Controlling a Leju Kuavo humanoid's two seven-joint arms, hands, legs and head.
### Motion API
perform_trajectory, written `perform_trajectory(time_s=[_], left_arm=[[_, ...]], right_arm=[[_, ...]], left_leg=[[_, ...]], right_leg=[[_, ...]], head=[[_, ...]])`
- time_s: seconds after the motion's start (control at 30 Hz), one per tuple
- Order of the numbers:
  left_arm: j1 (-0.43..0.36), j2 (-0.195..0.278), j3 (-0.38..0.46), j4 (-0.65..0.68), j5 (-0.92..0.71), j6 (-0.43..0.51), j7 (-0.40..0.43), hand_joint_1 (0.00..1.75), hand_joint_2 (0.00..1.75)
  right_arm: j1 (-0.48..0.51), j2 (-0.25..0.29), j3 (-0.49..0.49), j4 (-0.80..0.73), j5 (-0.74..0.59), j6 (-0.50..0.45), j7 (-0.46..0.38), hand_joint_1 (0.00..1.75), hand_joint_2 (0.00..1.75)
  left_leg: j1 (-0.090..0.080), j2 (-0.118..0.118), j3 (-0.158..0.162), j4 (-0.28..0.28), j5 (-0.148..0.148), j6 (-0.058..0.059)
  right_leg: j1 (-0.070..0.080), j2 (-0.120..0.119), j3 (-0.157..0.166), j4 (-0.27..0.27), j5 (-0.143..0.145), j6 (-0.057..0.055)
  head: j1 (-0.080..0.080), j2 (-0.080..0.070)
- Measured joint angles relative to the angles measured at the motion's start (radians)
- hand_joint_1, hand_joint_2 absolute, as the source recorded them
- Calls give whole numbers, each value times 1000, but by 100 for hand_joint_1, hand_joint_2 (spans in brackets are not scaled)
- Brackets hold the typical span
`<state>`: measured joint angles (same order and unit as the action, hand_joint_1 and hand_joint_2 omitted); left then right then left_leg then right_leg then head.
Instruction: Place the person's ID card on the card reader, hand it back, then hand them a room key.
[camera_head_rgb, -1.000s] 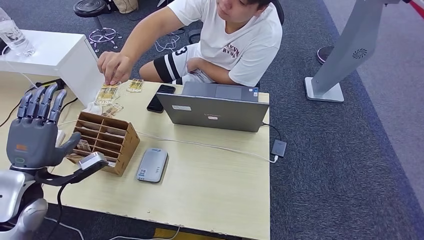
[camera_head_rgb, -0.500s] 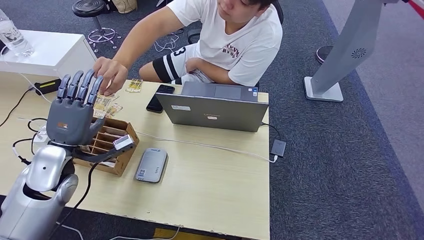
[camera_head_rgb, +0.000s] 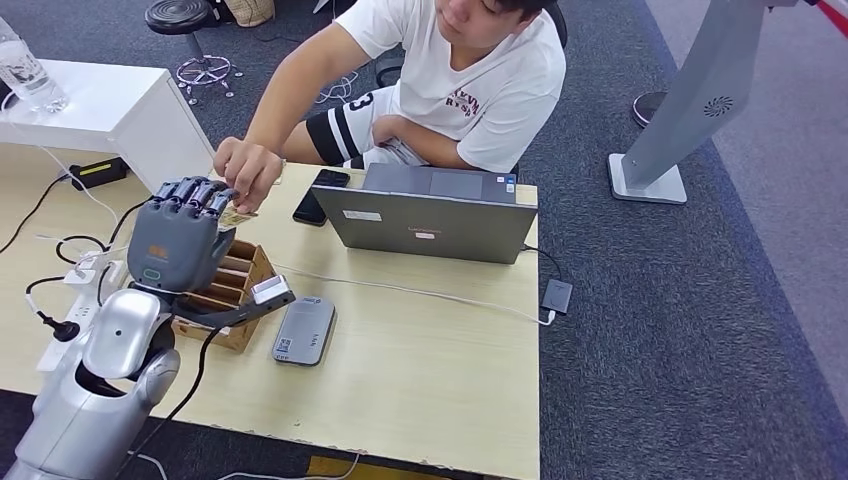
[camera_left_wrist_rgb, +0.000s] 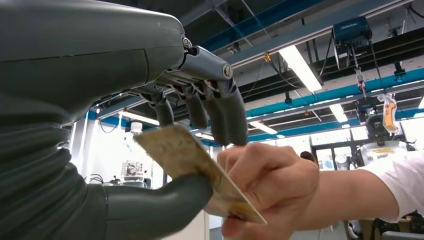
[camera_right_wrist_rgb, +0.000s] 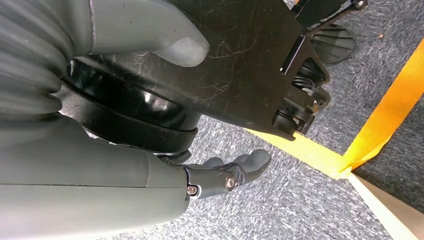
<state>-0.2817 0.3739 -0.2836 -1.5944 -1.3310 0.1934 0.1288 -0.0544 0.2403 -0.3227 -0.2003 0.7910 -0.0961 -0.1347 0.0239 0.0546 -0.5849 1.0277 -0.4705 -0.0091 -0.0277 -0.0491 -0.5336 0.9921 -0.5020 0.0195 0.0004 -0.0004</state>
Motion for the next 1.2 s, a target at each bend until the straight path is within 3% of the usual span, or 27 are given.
perform_trajectory(time_s=[0.93,1.2], left_arm=[[5,-20,-9,12,50,1,-11,175,175],[78,-106,-26,155,29,41,-13,175,175]], right_arm=[[-2,0,4,0,2,-2,6,0,175],[-13,6,23,0,20,0,31,0,175]], left_leg=[[0,0,0,0,0,0],[0,0,0,0,0,0]], right_leg=[[0,0,0,0,0,0],[0,0,0,0,0,0]], head=[[0,0],[0,0]])
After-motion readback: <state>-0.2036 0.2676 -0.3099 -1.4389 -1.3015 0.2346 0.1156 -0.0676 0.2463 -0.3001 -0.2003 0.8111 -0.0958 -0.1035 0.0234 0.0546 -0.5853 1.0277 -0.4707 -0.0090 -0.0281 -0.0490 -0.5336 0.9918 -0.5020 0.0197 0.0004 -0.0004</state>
